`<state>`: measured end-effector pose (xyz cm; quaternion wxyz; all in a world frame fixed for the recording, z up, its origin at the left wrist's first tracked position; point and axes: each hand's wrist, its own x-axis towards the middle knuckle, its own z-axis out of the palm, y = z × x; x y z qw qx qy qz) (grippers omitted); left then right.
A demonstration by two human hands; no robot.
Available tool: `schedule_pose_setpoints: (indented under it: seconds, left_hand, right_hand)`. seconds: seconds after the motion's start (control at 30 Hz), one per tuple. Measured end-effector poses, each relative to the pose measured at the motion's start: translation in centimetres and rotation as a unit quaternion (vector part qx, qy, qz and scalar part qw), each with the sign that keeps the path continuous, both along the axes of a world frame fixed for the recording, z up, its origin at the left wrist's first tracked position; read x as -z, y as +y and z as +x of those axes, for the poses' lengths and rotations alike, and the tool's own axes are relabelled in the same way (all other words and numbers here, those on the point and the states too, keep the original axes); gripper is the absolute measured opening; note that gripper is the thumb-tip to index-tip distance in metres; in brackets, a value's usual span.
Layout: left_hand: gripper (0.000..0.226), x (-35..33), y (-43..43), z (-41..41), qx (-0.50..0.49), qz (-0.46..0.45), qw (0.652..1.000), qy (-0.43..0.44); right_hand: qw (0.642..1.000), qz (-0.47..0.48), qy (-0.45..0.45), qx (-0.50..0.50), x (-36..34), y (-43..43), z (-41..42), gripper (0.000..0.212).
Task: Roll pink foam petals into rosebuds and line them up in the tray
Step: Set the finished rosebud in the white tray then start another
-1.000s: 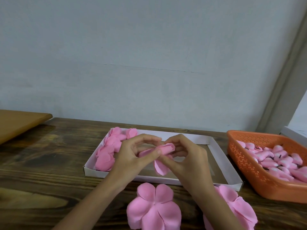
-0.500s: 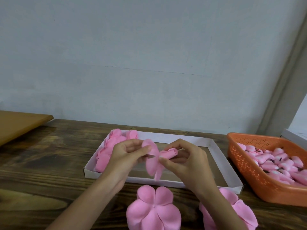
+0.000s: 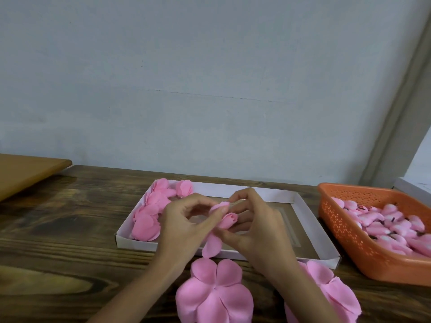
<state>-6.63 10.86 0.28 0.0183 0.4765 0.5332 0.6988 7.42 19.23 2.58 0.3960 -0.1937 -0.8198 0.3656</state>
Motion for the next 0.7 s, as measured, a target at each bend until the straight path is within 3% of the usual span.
schedule_pose_setpoints:
  seconds: [0.07,0.17,0.3,0.4,0.47,0.53,0.6,0.7]
  left_hand:
    - [0.008,0.2,0.0,-0.1,0.006,0.005,0.999,0.052]
    - [0.010,0.2,0.1,0.0,0.000,0.011,0.994,0.108]
    - [0.017,-0.2,0.0,0.1,-0.001,0.004,0.995,0.102]
    - [0.031,-0.4,-0.1,-0.3,0.024,-0.028,0.999,0.030]
    - [0.040,-0.6,-0.1,-0.8,0.040,-0.104,0.993,-0.049]
    - [0.032,-0.6,-0.1,-1.5,0.071,-0.158,0.980,-0.101]
    - [0.025,-0.6,-0.3,-2.1,0.104,-0.165,0.971,-0.137]
    - [0.035,-0.5,-0.4,-2.5,0.132,-0.155,0.964,-0.174]
  right_hand:
    - [1.000,0.001,-0.002,0.000,-0.1,0.0,0.1,0.047]
    - [1.000,0.028,-0.004,0.008,-0.2,0.0,0.0,0.031]
    - [0.999,0.030,-0.005,0.021,-0.3,0.2,0.1,0.020]
    - [1.000,0.003,0.005,0.015,-0.6,0.4,0.4,0.023]
    - [1.000,-0.023,0.013,0.014,-0.8,0.6,0.5,0.025]
    - [0.999,-0.042,0.018,0.018,-0.9,0.9,0.6,0.024]
    - [0.998,-0.063,0.025,0.019,-0.9,1.2,0.7,0.022]
    - [0.996,-0.086,0.027,0.015,-0.9,1.5,0.8,0.022]
